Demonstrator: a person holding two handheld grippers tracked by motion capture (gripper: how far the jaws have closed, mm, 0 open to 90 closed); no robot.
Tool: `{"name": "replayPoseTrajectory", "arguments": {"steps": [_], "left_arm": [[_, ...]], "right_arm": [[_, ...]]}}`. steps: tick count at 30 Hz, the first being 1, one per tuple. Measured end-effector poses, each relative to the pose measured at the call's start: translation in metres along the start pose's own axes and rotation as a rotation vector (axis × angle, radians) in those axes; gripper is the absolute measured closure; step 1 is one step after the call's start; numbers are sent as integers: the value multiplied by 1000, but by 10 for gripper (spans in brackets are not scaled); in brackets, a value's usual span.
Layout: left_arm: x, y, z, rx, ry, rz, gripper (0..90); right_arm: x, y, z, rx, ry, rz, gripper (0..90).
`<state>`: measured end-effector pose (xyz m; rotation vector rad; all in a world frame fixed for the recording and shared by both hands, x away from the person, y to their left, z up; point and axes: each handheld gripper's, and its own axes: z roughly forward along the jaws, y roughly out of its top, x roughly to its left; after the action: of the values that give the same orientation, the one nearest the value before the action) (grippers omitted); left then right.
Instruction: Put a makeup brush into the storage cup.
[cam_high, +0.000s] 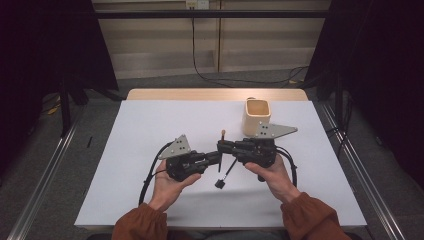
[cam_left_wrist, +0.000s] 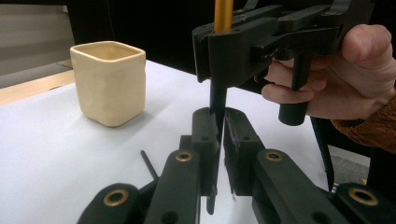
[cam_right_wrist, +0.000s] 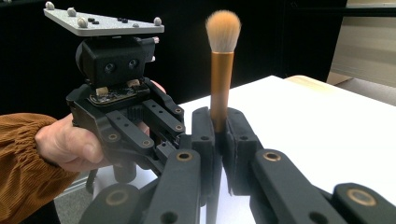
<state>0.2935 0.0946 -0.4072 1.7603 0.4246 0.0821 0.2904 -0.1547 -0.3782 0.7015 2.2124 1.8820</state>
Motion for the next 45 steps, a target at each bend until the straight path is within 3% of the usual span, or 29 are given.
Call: {"name": "replayPoseTrajectory", "arguments": {"steps": [6,15,24,30,34,36,38,45], "left_arm": [[-2,-2,-4,-12,3,-9,826],[-4,-1,-7,-29,27,-8,674],[-3,-1,-7,-45,82,-11,408],[-4,1,-9,-52,128,-21,155],[-1,2,-13,-55,145,-51,28],[2,1,-18,-44,136,-67,24],[2,1,-21,-32,165,-63,18],[4,3,-31,-39,202,-69,22]], "right_arm": [[2,1,-1,-3,3,-4,840],[0,7,-11,-30,-10,0,840],[-3,6,-14,-29,-19,-2,840],[-4,6,-15,-29,-27,-3,840],[-4,7,-19,-36,-45,-4,840],[-4,7,-20,-37,-50,-5,840],[-5,7,-22,-41,-55,-3,839],[-7,8,-27,-53,-75,0,840]]}}
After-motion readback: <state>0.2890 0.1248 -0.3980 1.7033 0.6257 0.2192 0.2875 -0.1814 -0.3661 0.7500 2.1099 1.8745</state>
